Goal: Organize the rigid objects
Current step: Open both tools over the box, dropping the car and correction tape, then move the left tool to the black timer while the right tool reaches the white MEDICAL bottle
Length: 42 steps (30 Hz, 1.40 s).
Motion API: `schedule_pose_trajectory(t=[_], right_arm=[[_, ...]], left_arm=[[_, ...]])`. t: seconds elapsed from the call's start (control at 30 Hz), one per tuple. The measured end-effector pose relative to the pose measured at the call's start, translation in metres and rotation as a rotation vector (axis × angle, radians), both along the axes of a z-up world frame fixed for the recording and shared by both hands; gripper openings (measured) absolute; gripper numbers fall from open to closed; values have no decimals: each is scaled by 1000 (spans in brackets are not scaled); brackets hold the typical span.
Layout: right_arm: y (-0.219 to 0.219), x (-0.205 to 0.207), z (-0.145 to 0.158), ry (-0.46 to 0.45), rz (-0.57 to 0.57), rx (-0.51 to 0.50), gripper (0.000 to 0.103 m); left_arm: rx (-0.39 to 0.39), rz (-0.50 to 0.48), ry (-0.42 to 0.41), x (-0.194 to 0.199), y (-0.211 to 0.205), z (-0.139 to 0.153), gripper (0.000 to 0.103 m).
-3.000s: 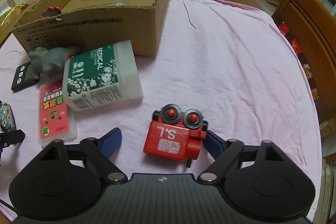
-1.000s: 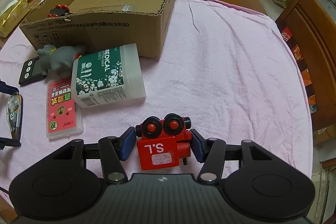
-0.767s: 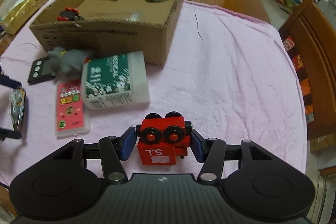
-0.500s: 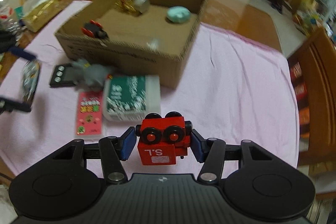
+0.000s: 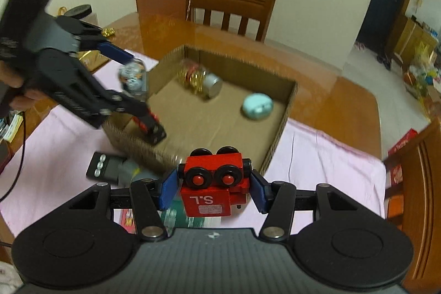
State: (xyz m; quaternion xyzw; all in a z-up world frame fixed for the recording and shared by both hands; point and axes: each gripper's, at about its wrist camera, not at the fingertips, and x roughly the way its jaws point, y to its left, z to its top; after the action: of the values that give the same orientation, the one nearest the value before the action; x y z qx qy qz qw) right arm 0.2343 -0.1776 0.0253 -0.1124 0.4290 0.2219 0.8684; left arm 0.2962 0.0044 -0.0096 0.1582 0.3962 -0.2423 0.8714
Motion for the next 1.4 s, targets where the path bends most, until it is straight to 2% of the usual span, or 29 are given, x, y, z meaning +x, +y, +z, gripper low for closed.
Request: schedule_pose_trajectory(t=[0.27, 0.43, 0.63, 0.8, 1.03, 1.07, 1.1, 1.17, 1.4], right_arm=[[10, 24, 0, -14, 5, -5, 60], [13, 34, -1, -10, -1, -4, 60], [16, 39, -2, -7, 2, -5, 60], [23, 55, -4, -5, -4, -8, 60], [32, 90, -3, -27, -31, -2, 61], [33, 95, -3, -30, -39, -1, 70], [33, 99, -3, -37, -46, -4, 87], [34, 100, -3, -67, -66, -9, 103], [36, 76, -5, -78, -69, -32, 103]], left_arm=[[-13, 87, 0, 32, 2, -17, 90], [-27, 160, -5, 35, 8, -21, 95], [-25, 193, -57, 11, 16, -9, 100], [-61, 238, -99, -16, 28, 7, 102], [-75, 316, -104, -45, 44, 11, 102], [-78, 329, -100, -48, 47, 10, 102], [-84, 341, -95, -50, 49, 8, 102], [-101, 358, -79, -54, 54, 5, 102], [-98, 420, -75, -67, 64, -1, 102]])
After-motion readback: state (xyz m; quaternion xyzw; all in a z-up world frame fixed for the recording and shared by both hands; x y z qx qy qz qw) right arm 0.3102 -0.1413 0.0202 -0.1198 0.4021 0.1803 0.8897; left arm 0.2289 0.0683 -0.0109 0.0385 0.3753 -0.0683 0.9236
